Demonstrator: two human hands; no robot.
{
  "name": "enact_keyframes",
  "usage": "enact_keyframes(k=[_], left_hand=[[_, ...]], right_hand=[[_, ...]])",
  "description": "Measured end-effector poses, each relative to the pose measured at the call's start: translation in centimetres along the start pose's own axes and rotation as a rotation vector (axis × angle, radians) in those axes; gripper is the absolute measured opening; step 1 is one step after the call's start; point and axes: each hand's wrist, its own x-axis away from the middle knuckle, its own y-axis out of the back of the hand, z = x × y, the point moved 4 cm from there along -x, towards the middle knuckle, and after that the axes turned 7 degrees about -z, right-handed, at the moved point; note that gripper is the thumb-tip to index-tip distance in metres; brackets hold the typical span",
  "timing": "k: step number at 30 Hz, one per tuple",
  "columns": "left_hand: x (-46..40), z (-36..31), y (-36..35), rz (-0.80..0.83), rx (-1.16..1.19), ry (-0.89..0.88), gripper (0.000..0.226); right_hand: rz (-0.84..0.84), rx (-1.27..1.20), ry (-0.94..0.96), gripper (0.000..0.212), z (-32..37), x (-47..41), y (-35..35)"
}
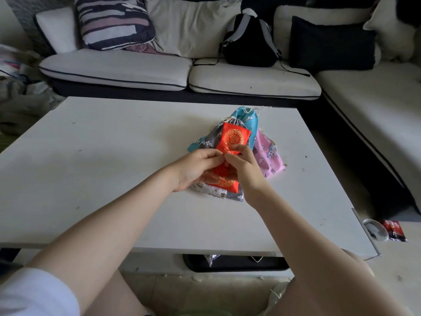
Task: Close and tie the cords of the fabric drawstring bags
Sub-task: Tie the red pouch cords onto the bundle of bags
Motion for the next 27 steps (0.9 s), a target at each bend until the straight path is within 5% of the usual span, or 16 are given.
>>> enact_keyframes(k=[6, 12, 17, 27], left_hand=[[0.2, -0.8, 0.2, -0.013, -0.31, -0.1, 0.027], [0.7, -1.0, 0.3, -0.038, -0.273, -0.11, 0.02], [0.2, -0.5, 1.6, -0.277, -0.106, -0.036, 0.03], [0.5, -1.2, -0.7, -0.198, -0.691, -0.174, 0.032]], right_hand=[[-0.081, 0.246, 0.131, 0.028, 0.8, -0.4, 0.3], [0.038, 0.234, 0.096, 0.031, 1.2, -0.3, 0.0], [0.001, 0.128, 0.151, 0.027, 1.1, -0.9, 0.7], [0.044, 0.222, 0.337, 0.021, 3.2, -0.8, -0.8]])
